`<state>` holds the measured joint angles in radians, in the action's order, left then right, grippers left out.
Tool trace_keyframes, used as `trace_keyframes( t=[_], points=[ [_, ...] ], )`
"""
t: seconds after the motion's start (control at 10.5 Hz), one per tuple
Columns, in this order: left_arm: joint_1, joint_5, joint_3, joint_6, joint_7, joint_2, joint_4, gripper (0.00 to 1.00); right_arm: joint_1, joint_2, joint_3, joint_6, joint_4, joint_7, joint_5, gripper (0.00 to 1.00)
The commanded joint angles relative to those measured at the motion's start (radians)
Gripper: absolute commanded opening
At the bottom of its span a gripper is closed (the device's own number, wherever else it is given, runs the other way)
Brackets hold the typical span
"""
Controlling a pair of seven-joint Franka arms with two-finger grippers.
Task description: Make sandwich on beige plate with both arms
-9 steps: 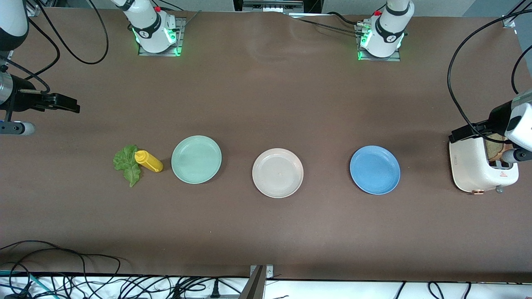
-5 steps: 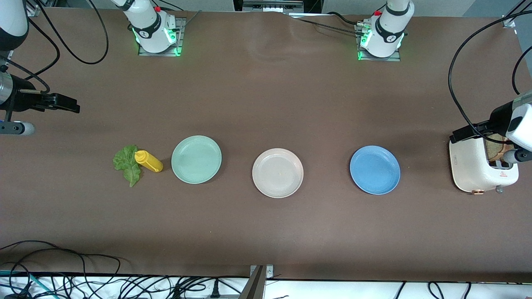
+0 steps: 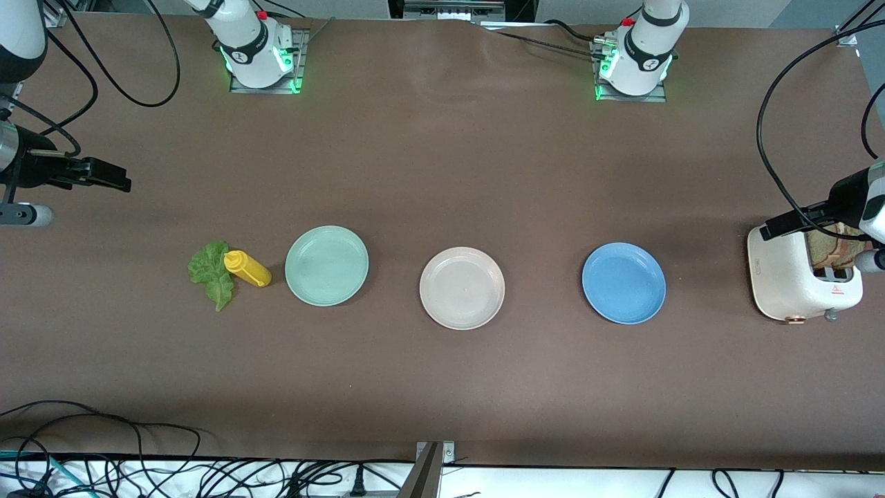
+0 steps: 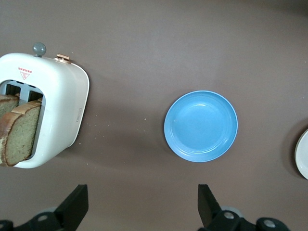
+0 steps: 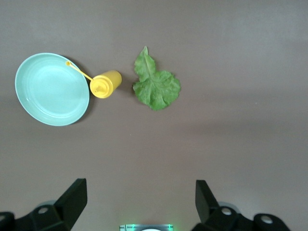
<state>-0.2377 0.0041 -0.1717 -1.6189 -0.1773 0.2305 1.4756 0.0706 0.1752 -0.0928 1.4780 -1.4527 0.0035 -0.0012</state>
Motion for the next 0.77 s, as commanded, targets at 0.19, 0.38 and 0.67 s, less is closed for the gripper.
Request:
trace_keyframes(
  t=[0.19,0.38,0.67],
  points=[
    [-0.02,-0.009,0.0,-0.006,0.056,-0.019,0.008,1.0,-0.003,-0.066,0.007,0.114,-0.083,0.012,0.024,1.0],
    [-0.023,-0.009,0.0,0.001,0.058,-0.019,0.008,1.0,-0.003,-0.077,0.007,0.116,-0.107,0.01,0.024,1.0],
    [-0.023,-0.007,0.0,0.002,0.058,-0.019,0.008,1.0,-0.003,-0.079,0.007,0.117,-0.107,0.007,0.023,1.0]
  ],
)
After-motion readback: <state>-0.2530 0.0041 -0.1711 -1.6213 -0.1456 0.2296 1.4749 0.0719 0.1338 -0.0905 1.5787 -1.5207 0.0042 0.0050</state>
